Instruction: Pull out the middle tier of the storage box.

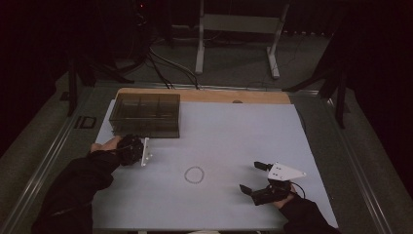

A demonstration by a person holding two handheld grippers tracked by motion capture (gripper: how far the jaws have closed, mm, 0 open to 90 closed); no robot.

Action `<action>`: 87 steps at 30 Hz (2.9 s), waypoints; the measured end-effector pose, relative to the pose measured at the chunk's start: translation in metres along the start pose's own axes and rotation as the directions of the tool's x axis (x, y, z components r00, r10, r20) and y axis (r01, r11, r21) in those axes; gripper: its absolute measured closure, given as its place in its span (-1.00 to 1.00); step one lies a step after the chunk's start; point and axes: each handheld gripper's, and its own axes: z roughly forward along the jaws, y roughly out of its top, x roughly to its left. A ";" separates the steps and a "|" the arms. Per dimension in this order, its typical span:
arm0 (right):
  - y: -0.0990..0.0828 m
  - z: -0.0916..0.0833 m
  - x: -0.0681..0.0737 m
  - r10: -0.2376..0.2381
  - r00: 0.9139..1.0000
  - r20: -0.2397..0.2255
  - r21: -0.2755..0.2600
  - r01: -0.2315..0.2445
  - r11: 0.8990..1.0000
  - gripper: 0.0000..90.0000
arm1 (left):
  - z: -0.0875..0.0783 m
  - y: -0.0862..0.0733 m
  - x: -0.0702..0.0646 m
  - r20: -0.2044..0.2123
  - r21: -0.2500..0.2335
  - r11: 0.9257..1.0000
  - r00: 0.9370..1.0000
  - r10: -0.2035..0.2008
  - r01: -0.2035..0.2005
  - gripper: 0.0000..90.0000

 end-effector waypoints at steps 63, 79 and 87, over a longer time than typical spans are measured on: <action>-0.001 0.002 -0.002 0.008 1.000 -0.003 0.002 -0.008 1.000 -0.96 | -0.014 -0.045 0.080 0.319 -0.137 0.975 0.940 -0.124 0.175 -0.14; -0.001 0.001 -0.002 0.008 1.000 -0.008 -0.008 -0.008 1.000 -0.96 | 0.009 -0.038 0.086 0.342 -0.118 0.993 0.939 0.019 0.023 0.79; -0.002 0.001 -0.002 0.008 1.000 -0.009 0.001 -0.008 1.000 -0.96 | 0.011 -0.038 0.092 0.333 -0.107 0.994 0.943 0.019 0.018 0.82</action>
